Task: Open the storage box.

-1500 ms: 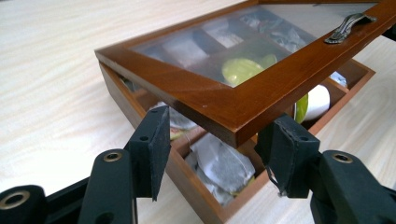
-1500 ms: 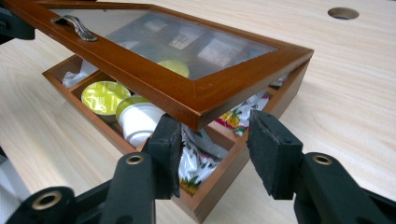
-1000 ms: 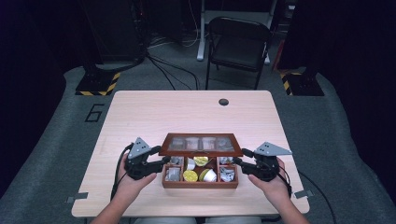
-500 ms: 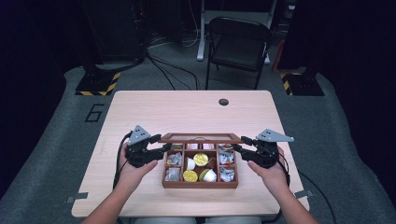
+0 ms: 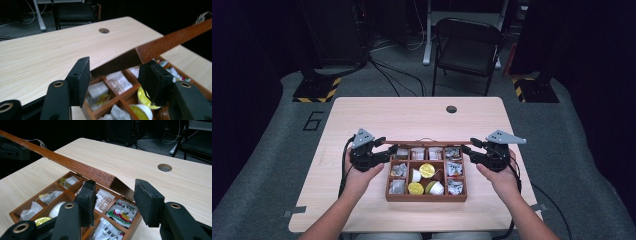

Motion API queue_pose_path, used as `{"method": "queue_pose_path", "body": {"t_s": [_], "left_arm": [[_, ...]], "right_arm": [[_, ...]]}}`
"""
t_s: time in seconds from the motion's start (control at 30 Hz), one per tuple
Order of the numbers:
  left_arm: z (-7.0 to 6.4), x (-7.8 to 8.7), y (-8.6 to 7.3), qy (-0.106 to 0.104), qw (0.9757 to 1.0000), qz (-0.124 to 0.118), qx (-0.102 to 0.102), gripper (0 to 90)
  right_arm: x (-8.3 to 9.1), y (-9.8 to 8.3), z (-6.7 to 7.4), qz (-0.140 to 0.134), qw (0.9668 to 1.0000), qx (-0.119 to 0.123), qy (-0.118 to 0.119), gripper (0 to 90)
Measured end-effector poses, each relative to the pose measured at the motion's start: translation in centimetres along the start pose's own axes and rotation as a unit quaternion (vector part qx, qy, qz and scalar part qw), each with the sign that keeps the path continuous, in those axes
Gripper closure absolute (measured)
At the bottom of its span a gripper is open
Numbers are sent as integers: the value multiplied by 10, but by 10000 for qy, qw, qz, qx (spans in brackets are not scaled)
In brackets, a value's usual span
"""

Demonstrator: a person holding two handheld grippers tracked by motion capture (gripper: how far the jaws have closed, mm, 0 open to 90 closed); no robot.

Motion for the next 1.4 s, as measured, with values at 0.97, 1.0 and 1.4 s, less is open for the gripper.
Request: {"method": "queue_pose_path", "body": {"t_s": [0.97,1.0,1.4], "left_arm": [[18,-27,13,165,9997,-114,133,425],[18,-27,13,165,9997,-114,133,429],[26,-33,14,142,9995,-188,195,471]], "right_arm": [[-38,2,-28,-1,9994,-301,-170,484],[-38,2,-28,-1,9994,-301,-170,484],[-47,10,-31,-93,9992,-368,-152,540]]}}
Point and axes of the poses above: each handheld gripper's, and its own axes: x roughly backward along the jaws, y roughly out of its top, z roughly to its left, the point moved 5 cm from there along -x, roughly forward along the jaws, and after that the axes turned 5 degrees about -z, right-handed, at the moved point
